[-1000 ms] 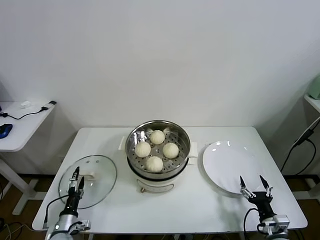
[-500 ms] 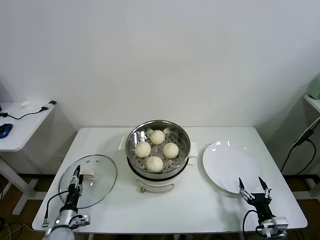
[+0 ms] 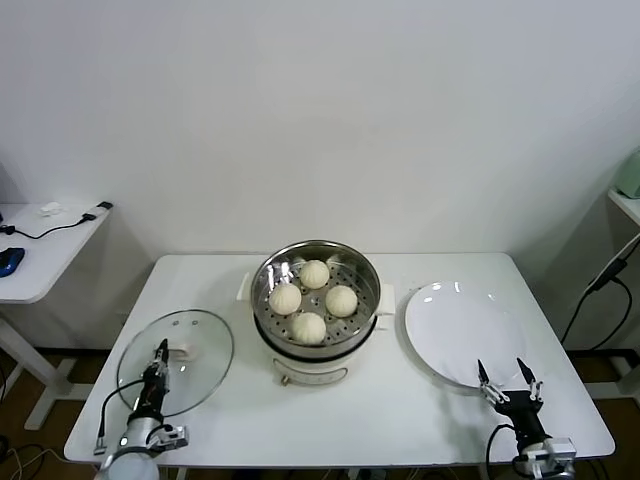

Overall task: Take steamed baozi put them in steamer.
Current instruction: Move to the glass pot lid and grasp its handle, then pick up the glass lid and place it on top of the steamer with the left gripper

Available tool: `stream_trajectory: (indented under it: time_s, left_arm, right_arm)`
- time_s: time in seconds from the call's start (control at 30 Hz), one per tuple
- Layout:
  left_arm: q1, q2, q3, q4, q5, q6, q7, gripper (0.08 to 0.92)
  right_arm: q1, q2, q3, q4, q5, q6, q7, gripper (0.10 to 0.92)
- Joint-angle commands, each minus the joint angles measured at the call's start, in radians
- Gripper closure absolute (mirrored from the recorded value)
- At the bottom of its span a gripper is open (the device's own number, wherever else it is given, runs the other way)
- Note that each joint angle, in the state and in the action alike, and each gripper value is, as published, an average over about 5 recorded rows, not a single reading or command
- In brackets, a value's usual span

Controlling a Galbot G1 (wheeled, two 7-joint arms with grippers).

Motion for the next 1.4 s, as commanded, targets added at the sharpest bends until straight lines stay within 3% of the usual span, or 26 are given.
stream_trajectory:
  time_s: [0.03, 0.27, 0.47, 0.7, 0.87, 1.03, 1.4]
  left_arm:
    - [0.008, -0.015, -0.014, -0.056, -0.058, 0.030, 0.029, 0.849]
    - [0.091, 0.009, -0.069, -0.300, -0.171, 0.090, 0.114, 0.866]
    - [0.151, 0.093, -0.109, -0.573, -0.260, 0.214, 0.294, 0.866]
    - [0.135, 0.149, 0.014, -0.836, -0.208, 0.444, 0.454, 0.866]
    - [0.052, 0.122, 0.207, -0.857, -0.050, 0.555, 0.488, 0.866]
    - [-0.008, 0.032, 0.397, -0.843, 0.063, 0.621, 0.533, 0.866]
    - [-0.170, -0.144, 0.630, -0.703, 0.236, 0.682, 0.597, 0.866]
  right_arm:
    - [0.001, 0.002, 0.002, -0.002, 0.000, 0.002, -0.001, 0.203]
    - [0.001, 0.006, 0.008, 0.004, -0.010, 0.002, 0.004, 0.203]
    - [0.005, 0.014, 0.011, 0.012, -0.060, -0.017, 0.028, 0.203]
    - [0.008, 0.021, 0.007, 0.035, -0.104, -0.043, 0.054, 0.203]
    - [0.013, 0.016, 0.005, 0.039, -0.110, -0.046, 0.055, 0.203]
    - [0.018, 0.014, 0.002, 0.033, -0.110, -0.038, 0.051, 0.203]
    - [0.031, 0.038, -0.002, 0.014, -0.132, -0.026, 0.042, 0.203]
